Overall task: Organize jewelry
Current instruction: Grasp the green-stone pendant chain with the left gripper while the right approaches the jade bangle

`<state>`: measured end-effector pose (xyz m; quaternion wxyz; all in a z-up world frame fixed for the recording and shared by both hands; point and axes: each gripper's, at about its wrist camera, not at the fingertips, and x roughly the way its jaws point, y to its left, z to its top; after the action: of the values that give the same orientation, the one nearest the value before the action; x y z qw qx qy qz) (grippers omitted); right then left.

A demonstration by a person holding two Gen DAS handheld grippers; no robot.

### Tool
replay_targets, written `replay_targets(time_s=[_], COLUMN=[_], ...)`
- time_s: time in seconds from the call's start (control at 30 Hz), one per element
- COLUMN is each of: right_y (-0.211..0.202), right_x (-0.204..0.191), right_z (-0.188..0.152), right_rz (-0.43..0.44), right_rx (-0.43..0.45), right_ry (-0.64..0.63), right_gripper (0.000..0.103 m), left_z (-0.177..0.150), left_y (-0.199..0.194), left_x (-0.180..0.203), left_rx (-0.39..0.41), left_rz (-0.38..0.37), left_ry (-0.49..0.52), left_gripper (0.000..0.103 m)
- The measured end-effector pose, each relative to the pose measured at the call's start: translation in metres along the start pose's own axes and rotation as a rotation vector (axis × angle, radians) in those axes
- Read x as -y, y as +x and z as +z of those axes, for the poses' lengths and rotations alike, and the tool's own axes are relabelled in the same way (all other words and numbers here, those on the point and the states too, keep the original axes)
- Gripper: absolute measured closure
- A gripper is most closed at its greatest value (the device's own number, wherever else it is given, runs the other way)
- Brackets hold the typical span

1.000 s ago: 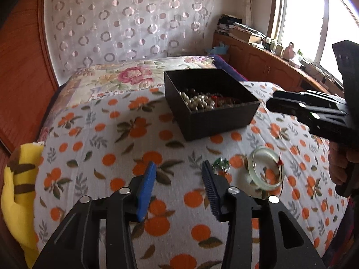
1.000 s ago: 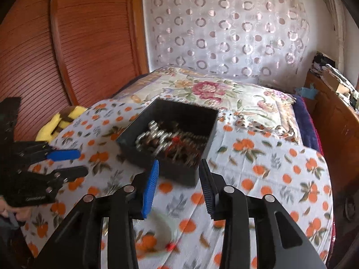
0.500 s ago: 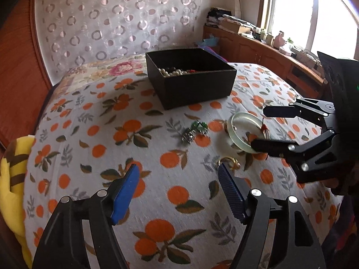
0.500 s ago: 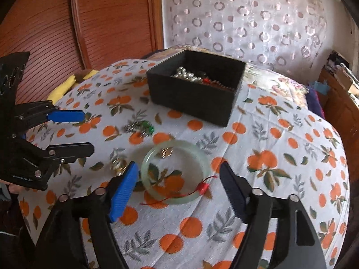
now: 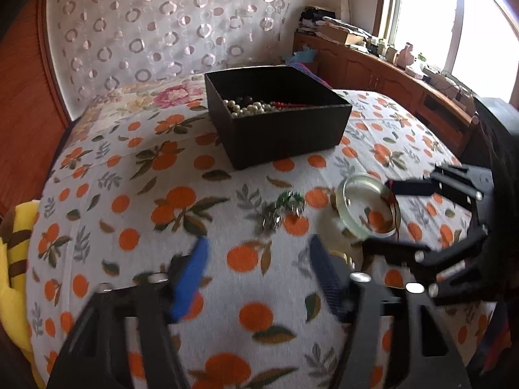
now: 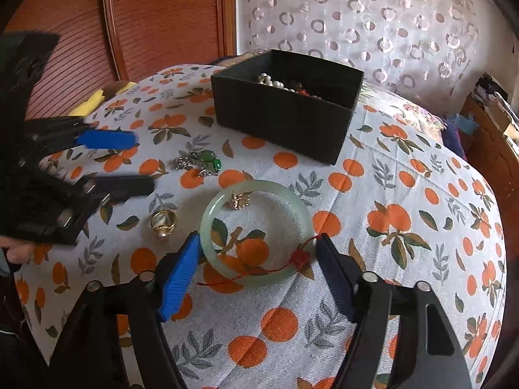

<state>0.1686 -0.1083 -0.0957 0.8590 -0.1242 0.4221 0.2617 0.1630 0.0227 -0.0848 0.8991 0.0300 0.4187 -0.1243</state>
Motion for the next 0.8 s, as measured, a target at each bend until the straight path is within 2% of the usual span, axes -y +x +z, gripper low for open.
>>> replay_targets(time_s=[0.07, 0.2, 0.5, 0.6, 0.8], right_y=[0.0, 0.0, 0.0, 0.0, 0.0], right_x=[0.0, 0.0, 0.0, -0.001, -0.001], right_z=[0.0, 0.0, 0.0, 0.0, 0.0], right_rz=[0.001, 0.001, 0.0, 0.001, 0.0], right_rx=[0.0, 0.0, 0.0, 0.0, 0.0], right_ry=[0.0, 0.0, -0.001, 0.0, 0.0], right_gripper=[0.03, 0.03, 0.03, 0.03, 0.03], left_z=[0.008, 0.021, 0.032, 0.032, 0.03], left_y=[0.005, 0.017, 0.036, 0.036, 0.025], left_x=[0.0, 0.007, 0.017, 0.016, 0.015], left_rx=[0.001, -0.003, -0.045, -0.045, -0.039], left_rz=[-0.022, -0.041, -0.057, -0.062, -0.056], left_ry=[0.001, 0.038, 0.065, 0.062, 0.065], left_gripper=[0.06, 0.063, 0.079, 0.087, 0.094])
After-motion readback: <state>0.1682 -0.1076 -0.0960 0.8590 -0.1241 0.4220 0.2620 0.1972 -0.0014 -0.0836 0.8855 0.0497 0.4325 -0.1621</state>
